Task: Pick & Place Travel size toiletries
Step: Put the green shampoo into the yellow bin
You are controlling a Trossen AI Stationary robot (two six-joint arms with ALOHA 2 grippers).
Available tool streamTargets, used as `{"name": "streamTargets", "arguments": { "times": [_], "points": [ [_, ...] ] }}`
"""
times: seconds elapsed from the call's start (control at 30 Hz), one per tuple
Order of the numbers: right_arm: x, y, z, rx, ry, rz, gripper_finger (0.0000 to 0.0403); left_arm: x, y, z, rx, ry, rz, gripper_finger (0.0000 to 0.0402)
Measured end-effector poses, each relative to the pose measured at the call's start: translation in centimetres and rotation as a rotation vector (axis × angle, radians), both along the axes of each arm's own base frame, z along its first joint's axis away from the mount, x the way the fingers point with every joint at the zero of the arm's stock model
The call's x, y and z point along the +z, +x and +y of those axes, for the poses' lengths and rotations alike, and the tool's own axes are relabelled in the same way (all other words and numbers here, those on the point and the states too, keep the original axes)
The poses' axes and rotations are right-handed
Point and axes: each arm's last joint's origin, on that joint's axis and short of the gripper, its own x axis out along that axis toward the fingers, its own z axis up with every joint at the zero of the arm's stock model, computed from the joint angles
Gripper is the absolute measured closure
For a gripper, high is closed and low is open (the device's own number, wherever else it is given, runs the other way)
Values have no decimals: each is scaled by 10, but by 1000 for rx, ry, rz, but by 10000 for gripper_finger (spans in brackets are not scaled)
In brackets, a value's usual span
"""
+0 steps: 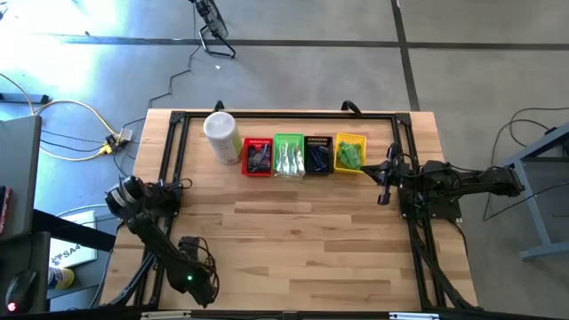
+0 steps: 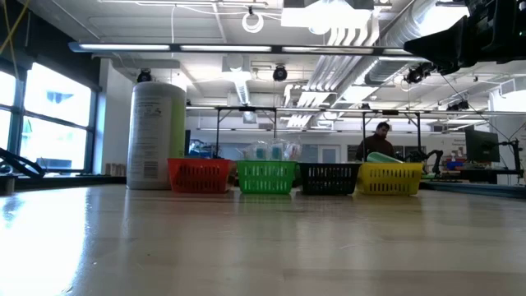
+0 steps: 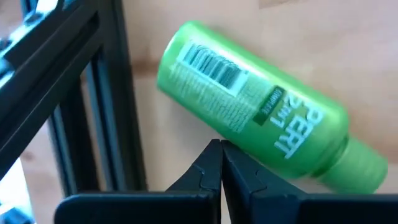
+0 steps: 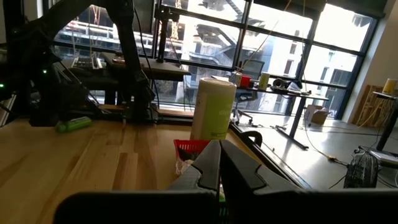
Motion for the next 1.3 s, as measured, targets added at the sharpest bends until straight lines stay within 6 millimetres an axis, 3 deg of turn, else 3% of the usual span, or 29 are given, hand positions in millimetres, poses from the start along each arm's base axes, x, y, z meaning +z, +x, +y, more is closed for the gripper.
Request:
{"name": "streamTargets", "arguments": {
  "times": [0.5, 0.7, 1.3],
  "points": [
    [0, 0, 0, 0, 1, -3, 400, -10, 2, 6, -80, 162, -68, 401],
    [0, 0, 0, 0, 1, -5, 400, -10, 6, 10, -138, 258, -185, 401],
    [1, 0, 0, 0, 2, -16, 400, -8, 7, 13, -202, 332, -244, 401]
  ]
}}
